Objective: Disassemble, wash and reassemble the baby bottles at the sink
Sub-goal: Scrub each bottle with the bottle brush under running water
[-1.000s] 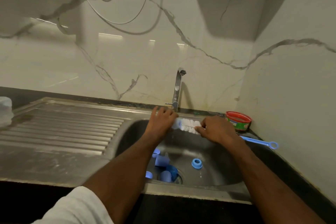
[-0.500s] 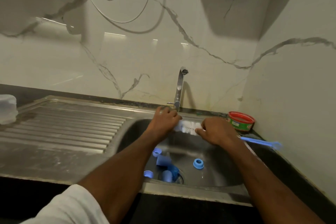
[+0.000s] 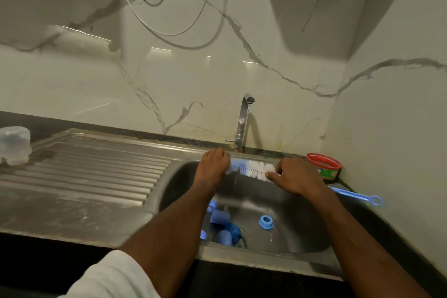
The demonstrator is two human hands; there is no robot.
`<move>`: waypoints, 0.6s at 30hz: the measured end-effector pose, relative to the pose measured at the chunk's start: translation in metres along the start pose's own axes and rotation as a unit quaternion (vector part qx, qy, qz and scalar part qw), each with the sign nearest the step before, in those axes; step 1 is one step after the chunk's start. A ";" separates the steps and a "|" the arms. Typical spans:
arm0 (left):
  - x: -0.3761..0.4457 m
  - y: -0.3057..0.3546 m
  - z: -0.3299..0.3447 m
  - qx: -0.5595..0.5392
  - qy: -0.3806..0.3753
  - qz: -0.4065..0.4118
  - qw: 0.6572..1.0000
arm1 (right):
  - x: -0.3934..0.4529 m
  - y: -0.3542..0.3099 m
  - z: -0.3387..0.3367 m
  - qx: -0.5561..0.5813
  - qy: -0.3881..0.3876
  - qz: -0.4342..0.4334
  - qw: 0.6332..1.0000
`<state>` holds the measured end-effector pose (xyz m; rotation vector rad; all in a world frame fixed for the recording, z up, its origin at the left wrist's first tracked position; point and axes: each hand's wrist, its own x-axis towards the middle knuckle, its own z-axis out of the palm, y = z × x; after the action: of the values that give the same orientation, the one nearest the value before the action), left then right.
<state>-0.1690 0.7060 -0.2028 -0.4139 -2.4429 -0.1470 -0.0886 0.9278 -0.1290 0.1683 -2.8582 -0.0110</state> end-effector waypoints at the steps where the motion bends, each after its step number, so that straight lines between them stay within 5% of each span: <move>1: 0.002 0.006 -0.001 0.001 -0.003 0.055 0.998 | 0.000 -0.003 0.005 -0.015 -0.004 -0.002 1.000; 3: 0.005 0.017 -0.003 -0.008 0.009 0.120 0.993 | 0.001 -0.005 0.011 -0.022 -0.011 0.004 1.000; 7: 0.003 0.006 -0.004 -0.060 -0.011 -0.014 0.998 | 0.003 0.009 0.000 0.027 -0.015 0.024 0.999; 12: 0.004 0.022 -0.007 -0.018 -0.014 0.156 0.988 | 0.003 -0.002 0.016 -0.037 -0.010 0.020 0.999; 18: 0.003 0.004 0.000 -0.113 -0.016 0.146 0.983 | -0.002 0.009 0.008 0.003 -0.008 -0.037 0.999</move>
<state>-0.1697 0.7110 -0.2011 -0.8756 -2.3728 -0.2930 -0.0898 0.9373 -0.1370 0.2764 -2.8661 -0.0195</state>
